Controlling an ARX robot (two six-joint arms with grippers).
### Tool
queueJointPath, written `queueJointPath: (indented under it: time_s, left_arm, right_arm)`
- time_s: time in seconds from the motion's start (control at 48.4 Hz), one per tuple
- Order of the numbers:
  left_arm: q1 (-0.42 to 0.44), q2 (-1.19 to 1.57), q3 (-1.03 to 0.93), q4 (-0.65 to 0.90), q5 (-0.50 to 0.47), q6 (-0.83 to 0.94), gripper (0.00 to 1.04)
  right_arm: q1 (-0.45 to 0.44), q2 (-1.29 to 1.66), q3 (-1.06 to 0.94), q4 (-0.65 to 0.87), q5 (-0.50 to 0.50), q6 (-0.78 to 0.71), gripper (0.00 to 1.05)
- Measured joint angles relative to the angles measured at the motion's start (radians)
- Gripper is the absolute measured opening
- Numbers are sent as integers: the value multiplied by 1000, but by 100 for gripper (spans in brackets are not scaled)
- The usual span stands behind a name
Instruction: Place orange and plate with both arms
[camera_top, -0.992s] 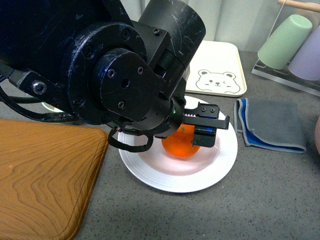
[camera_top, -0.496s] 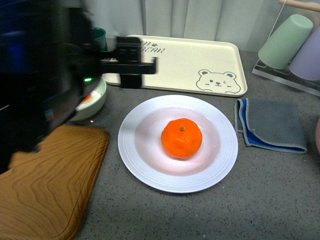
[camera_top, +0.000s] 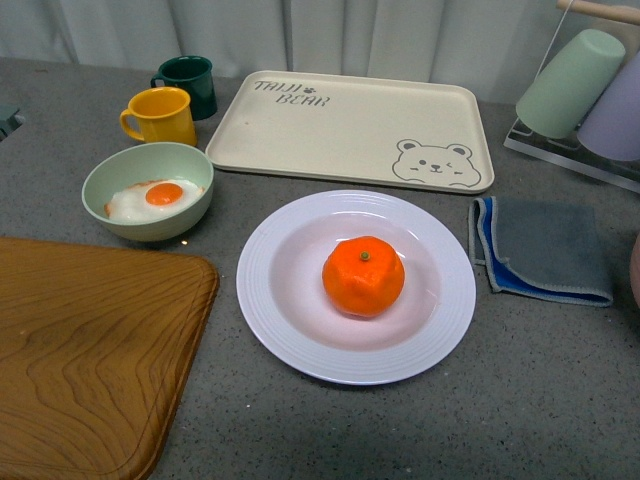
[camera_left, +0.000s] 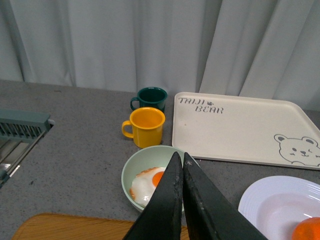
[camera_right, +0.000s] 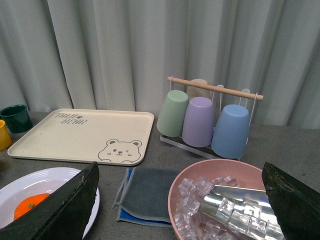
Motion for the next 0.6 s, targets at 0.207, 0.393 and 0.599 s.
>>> queueJointPath:
  time_s: [0.207, 0.393, 0.599]
  left_arm:
    - [65, -190, -74, -101, 55, 3, 4]
    - [122, -402, -135, -253, 117, 3, 4]
    - [204, -549, -160, -373, 209, 4, 4]
  right_arm:
    - [0, 0, 0, 0, 0, 0, 95]
    - [0, 0, 0, 0, 0, 0, 95]
    - [0, 0, 0, 0, 0, 0, 95]
